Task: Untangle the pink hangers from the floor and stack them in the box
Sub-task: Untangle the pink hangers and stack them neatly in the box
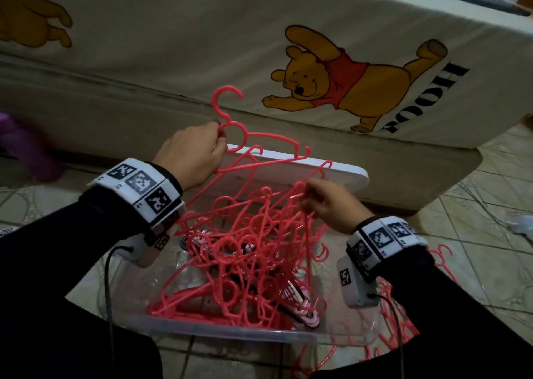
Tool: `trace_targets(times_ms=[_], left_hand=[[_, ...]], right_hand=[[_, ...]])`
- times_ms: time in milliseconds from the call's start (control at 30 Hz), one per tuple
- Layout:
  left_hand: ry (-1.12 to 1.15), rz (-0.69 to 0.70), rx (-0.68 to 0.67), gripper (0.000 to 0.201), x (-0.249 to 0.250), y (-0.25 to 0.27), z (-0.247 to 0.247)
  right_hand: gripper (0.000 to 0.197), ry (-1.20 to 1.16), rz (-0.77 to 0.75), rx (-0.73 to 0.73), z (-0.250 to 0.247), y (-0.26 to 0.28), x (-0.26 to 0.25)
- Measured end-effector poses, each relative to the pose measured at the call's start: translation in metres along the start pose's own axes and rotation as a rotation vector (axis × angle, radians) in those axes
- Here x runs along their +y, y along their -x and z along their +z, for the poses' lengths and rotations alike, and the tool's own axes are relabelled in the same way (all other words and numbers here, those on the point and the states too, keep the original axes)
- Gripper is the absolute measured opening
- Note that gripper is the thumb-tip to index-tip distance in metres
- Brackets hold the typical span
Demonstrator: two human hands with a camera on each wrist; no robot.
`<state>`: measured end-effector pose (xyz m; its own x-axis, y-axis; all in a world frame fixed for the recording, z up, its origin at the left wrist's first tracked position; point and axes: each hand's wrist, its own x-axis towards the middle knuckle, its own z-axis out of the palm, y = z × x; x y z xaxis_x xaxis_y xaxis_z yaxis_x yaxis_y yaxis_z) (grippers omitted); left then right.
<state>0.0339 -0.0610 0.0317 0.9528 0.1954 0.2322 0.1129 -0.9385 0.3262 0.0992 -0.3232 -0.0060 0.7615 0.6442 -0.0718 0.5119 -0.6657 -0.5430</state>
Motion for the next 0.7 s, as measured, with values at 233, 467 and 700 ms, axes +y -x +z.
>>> trace_targets(times_ms=[233, 467, 700], left_hand=[[0.195, -0.003, -0.143, 0.046, 0.004, 0.001, -0.001], [0.376, 0.182, -0.391, 0.049, 0.023, 0.013, 0.009], [0.364, 0.306, -0.360, 0.026, 0.030, 0.017, 0.016]], right_hand=[[0.010, -0.502, 0.020, 0.226, -0.040, 0.007, -0.006], [0.019, -0.774, -0.032, 0.406, -0.053, 0.009, -0.009], [0.015, -0.733, 0.025, 0.648, -0.052, 0.005, -0.009]])
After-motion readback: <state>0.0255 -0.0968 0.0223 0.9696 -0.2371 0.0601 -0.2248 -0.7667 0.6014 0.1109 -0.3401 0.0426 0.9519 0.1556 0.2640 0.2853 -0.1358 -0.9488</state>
